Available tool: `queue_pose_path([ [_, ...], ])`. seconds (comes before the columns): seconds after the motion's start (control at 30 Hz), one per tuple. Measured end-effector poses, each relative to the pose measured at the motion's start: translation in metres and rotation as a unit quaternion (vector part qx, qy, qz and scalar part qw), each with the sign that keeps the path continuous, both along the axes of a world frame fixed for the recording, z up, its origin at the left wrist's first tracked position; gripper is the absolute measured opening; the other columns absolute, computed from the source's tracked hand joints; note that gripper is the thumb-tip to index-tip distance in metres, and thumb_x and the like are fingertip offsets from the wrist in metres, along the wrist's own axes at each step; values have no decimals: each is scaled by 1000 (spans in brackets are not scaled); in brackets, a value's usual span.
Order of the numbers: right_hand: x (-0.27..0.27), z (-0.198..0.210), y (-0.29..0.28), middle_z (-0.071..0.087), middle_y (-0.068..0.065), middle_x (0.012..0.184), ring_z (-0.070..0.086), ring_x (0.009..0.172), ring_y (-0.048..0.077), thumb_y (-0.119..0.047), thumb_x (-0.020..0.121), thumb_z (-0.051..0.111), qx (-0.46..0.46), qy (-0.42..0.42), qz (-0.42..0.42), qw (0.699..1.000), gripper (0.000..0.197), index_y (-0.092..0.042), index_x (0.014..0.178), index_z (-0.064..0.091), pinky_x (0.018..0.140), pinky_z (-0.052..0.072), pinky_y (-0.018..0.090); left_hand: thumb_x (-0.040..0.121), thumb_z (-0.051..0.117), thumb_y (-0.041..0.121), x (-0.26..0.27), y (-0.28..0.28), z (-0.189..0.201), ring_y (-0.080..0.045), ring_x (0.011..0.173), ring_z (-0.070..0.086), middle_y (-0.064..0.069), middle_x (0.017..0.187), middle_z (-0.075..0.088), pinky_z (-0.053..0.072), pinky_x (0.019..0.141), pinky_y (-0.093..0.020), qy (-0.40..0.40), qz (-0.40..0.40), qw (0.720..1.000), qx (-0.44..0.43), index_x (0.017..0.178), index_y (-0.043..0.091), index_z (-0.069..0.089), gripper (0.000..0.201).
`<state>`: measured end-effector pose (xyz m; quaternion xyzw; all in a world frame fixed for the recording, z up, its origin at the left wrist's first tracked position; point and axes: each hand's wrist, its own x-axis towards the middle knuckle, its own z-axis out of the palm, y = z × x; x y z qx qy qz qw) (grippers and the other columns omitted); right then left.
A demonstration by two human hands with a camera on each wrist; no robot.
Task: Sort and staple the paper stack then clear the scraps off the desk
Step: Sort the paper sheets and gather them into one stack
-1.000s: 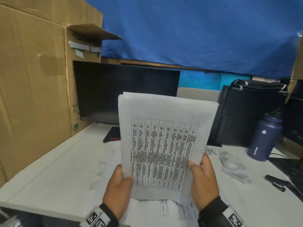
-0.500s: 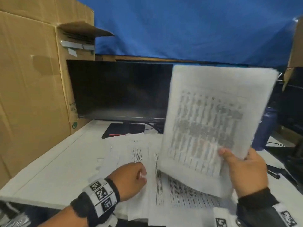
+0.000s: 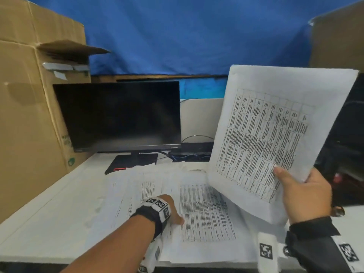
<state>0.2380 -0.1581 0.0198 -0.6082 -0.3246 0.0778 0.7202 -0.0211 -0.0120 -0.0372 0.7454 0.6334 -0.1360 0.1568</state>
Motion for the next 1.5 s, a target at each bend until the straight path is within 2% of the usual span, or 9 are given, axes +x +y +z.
queue_pose_path([
  [0.1, -3, -6, -1, 67, -3, 92, 65, 90, 24, -19, 86, 74, -11, -2, 12, 1000, 23, -17, 108, 68, 87, 53, 39, 79, 78, 50, -3, 4, -1, -25, 106, 69, -6, 100, 66, 55, 87, -31, -29, 37, 999, -9, 118, 7, 65, 60],
  [0.37, -2, -6, -8, 64, -11, 86, 63, 85, 21, -20, 87, 73, -16, 8, 9, 1000, 16, -26, 99, 65, 84, 51, 38, 82, 70, 49, 0, 0, -5, -30, 129, 48, -14, 149, 32, 44, 105, -36, 57, 50, 996, 42, 127, 19, 52, 56],
  [0.57, -6, -6, -9, 64, -5, 88, 64, 88, 24, -20, 86, 74, -21, 7, 10, 1000, 16, -25, 98, 64, 82, 50, 37, 93, 59, 27, 6, -1, 0, -21, 106, 66, -3, 92, 62, 50, 83, -28, 47, 10, 999, 14, 103, 14, 59, 17],
  [0.73, -14, -5, -7, 65, -2, 93, 62, 91, 27, -23, 85, 75, -55, -21, 2, 998, 19, -20, 102, 67, 88, 52, 46, 90, 62, 16, -12, 1, 5, -25, 103, 65, -2, 106, 60, 55, 83, -31, -118, 54, 990, 48, 133, 10, 45, 47],
  [0.83, -13, -7, -8, 65, -1, 97, 62, 93, 26, -23, 85, 75, -57, -16, -8, 998, 28, -16, 110, 68, 91, 51, 50, 87, 68, 14, -35, -11, 26, -23, 99, 64, 0, 110, 60, 54, 80, -33, -344, 83, 929, 111, 143, 26, 20, 76],
  [1.0, -13, -15, -3, 67, 1, 99, 63, 91, 27, -21, 84, 76, -86, -13, -18, 996, 24, -15, 107, 68, 90, 52, 50, 90, 65, 3, -107, -31, 57, -31, 99, 73, -6, 102, 77, 57, 89, -43, -590, 153, 787, 90, 106, 16, 72, 22],
  [1.23, -42, -25, 20, 70, 4, 97, 65, 82, 21, -15, 86, 73, -104, 9, 69, 992, 20, -15, 106, 67, 69, 48, 27, 92, 57, 5, -166, -50, 83, -36, 112, 68, -15, 125, 70, 49, 98, -60, -793, 126, 592, 66, 131, 13, 62, 40],
  [1.37, -79, -32, 43, 77, 3, 98, 74, 88, 25, -13, 83, 75, -154, 41, 242, 957, 26, -19, 109, 70, 80, 58, 43, 93, 58, 9, -161, -42, 69, -42, 118, 63, -21, 129, 66, 43, 102, -65, -802, 129, 582, -35, 134, 12, 60, 42],
  [1.5, -129, -32, 52, 74, -1, 71, 69, 63, 9, -6, 93, 60, -208, 8, 363, 908, 15, -12, 85, 71, 54, 53, 21, 95, 63, 15, -136, -38, 23, -42, 113, 66, -22, 125, 67, 45, 102, -63, -746, 205, 620, -128, 131, 14, 61, 36],
])
